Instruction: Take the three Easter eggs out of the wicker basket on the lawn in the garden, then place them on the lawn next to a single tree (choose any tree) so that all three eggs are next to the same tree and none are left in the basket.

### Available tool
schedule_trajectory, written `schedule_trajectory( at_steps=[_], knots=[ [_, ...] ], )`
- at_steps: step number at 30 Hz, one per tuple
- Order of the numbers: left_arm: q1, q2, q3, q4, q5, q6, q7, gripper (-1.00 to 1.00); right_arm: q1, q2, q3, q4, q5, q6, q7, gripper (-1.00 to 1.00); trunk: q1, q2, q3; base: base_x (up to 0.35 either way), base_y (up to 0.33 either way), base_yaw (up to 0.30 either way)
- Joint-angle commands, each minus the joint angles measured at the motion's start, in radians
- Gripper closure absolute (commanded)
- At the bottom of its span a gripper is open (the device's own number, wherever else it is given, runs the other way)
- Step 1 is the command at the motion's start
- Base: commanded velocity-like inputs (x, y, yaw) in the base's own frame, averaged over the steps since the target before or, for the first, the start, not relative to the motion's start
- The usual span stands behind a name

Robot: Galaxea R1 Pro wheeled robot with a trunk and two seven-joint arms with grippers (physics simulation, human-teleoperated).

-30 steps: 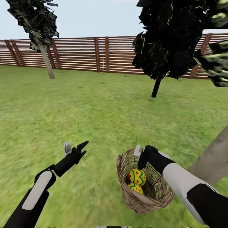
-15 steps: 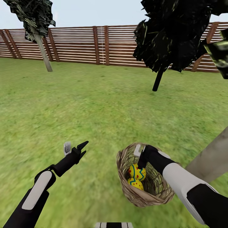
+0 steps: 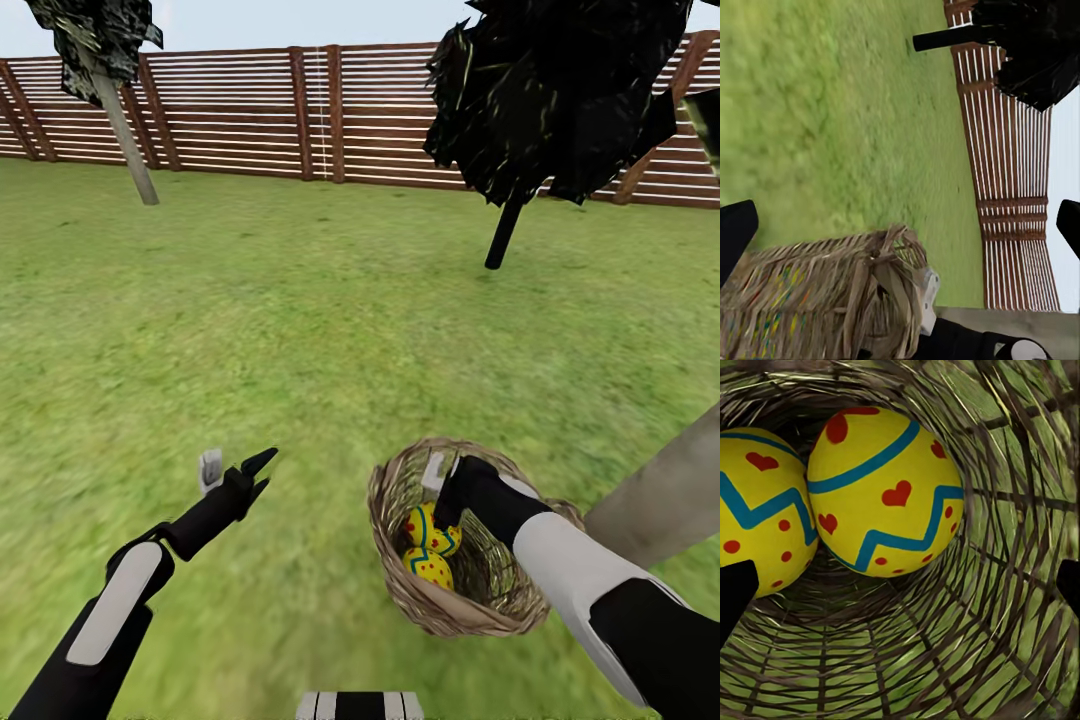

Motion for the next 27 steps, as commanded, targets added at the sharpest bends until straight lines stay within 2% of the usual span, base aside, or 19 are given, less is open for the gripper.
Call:
schedule_trajectory(
  at_steps=[1, 11, 16, 27],
  knots=[
    [0.005, 0.006, 0.005, 0.006, -0.002, -0.001, 0.0, -1.0, -0.003, 0.0, 0.007, -0.007, 0.014, -0.004, 0.002, -1.0, 0.0, 0.0, -0.001, 0.0, 0.0, 0.0],
    [0.011, 0.059, 0.016, 0.062, -0.02, -0.003, -0.002, -1.0, -0.009, 0.0, 0.013, -0.035, 0.015, -0.013, -0.045, -1.0, 0.0, 0.0, -0.001, 0.0, 0.0, 0.0],
    [0.011, 0.059, 0.017, 0.09, -0.02, -0.003, -0.002, -1.0, -0.009, 0.0, 0.013, -0.036, 0.016, -0.03, -0.073, -1.0, 0.0, 0.0, -0.001, 0.0, 0.0, 0.0],
    [0.011, 0.057, 0.015, 0.109, -0.02, -0.003, 0.0, -1.0, -0.009, 0.002, 0.015, -0.035, 0.015, -0.091, -0.135, -1.0, 0.005, -0.003, -0.043, 0.0, 0.0, 0.0]
  ],
)
